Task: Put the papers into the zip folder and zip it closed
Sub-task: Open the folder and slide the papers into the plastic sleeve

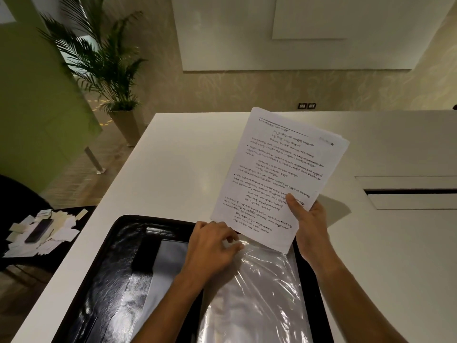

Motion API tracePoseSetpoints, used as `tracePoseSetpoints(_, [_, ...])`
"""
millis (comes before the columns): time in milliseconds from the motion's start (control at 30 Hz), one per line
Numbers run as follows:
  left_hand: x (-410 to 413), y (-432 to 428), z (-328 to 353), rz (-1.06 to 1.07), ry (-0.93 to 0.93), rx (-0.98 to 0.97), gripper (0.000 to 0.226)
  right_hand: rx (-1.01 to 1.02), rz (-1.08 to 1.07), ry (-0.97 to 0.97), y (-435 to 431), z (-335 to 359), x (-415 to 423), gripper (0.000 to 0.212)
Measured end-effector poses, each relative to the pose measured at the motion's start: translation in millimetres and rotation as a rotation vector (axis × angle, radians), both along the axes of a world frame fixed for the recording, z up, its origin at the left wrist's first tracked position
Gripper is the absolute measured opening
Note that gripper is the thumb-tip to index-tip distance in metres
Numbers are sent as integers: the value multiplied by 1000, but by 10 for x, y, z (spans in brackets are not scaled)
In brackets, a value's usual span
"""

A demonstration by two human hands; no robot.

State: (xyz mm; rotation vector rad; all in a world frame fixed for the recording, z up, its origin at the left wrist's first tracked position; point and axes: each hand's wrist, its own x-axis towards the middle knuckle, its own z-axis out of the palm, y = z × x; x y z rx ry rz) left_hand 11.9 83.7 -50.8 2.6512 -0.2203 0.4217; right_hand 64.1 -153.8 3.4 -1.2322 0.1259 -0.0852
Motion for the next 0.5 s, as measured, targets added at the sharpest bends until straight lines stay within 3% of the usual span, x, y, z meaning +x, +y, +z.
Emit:
tracePoseSetpoints(167, [1, 101, -18, 40, -44, 6, 6, -8, -13, -5, 13, -39, 2, 31])
tracePoseSetpoints(500, [-91, 29, 9, 163, -9, -177, 8, -60, -47, -20, 27, -60, 5, 23])
